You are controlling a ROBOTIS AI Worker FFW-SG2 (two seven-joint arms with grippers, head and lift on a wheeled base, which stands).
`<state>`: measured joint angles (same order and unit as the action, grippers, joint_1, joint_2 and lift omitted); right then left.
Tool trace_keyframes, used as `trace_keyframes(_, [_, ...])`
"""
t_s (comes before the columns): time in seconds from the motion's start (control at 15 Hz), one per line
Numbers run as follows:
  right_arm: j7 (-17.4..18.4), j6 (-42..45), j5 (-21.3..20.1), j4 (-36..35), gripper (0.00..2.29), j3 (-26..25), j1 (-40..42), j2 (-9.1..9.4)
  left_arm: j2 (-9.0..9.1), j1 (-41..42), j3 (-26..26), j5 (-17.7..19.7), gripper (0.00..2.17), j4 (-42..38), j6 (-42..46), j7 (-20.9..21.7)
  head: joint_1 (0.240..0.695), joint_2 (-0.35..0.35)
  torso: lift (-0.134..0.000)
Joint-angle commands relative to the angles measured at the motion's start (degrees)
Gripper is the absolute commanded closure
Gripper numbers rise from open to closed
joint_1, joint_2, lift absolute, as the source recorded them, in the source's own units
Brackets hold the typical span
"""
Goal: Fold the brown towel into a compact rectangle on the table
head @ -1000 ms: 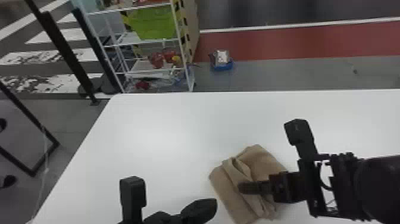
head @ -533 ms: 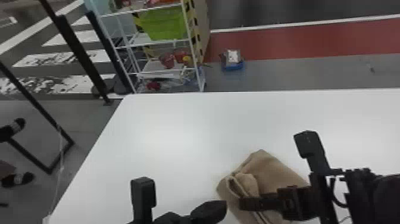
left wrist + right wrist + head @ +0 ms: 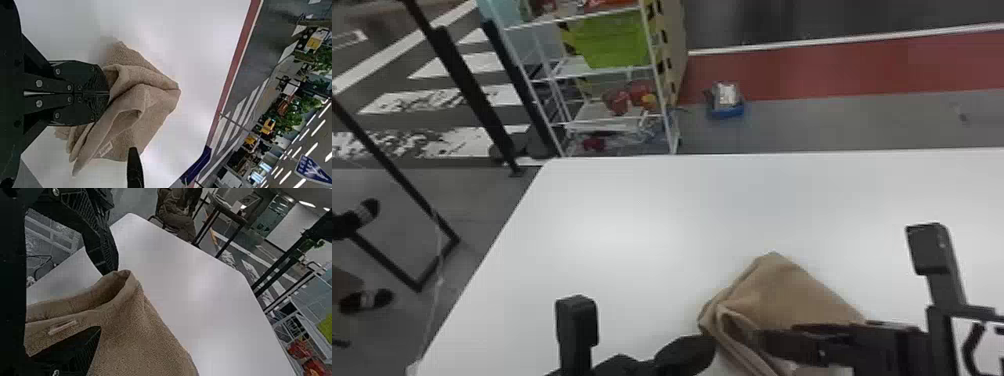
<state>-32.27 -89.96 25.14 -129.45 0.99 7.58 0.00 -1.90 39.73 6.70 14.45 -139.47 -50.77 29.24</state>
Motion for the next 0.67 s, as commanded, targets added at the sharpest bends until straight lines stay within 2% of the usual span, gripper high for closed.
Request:
trace_keyframes(0.0, [-0.08, -0.12, 0.87, -4.41, 0.12, -4.60, 1.91, 0.05, -0.12, -0.71, 0.50, -0.22, 1.65, -0.45, 0.00, 0.11, 0.695, 0.242, -0.123])
trace_keyframes(0.13, [-1.48, -0.12, 0.87, -6.70, 0.36, -7.41, 3.67, 0.05, -0.12, -1.41, 2.52, -0.30, 1.65, -1.94, 0.18, 0.46, 0.695, 0.214, -0.123])
trace_keyframes(0.2, [-2.27, -0.12, 0.79, -8.54, 0.68, -8.64, 5.60, 0.05, -0.03, -1.85, 4.11, 0.05, 1.64, -2.73, 0.00, 0.73, 0.695, 0.200, -0.123])
trace_keyframes(0.27, [-3.24, -0.12, 0.70, -9.77, 1.04, -9.87, 6.92, 0.05, -0.03, -2.55, 5.78, 0.84, 1.65, -3.26, -0.17, 1.17, 0.695, 0.190, -0.123])
trace_keyframes(0.33, [-3.86, -0.12, 0.26, -11.09, 1.76, -11.37, 8.59, 0.05, 0.05, -3.26, 7.80, 1.81, 1.64, -3.88, -0.52, 1.87, 0.695, 0.193, -0.123])
trace_keyframes(0.4, [-4.82, -0.12, -1.24, -11.97, 1.86, -12.24, 9.82, 0.05, 0.05, -3.61, 10.08, 3.74, 1.64, -3.88, -0.52, 2.13, 0.695, 0.197, -0.123])
trace_keyframes(0.47, [-5.17, -0.12, -2.20, -12.32, 1.86, -12.77, 11.23, 0.05, 0.14, -3.96, 11.84, 5.50, 1.64, -3.88, -0.52, 2.75, 0.695, 0.198, -0.123])
trace_keyframes(0.6, [-6.05, -0.12, -7.12, -12.23, 1.86, -12.68, 14.48, 0.05, 0.41, -4.05, 15.36, 9.63, 1.64, -3.53, -0.52, 5.21, 0.695, 0.200, -0.123])
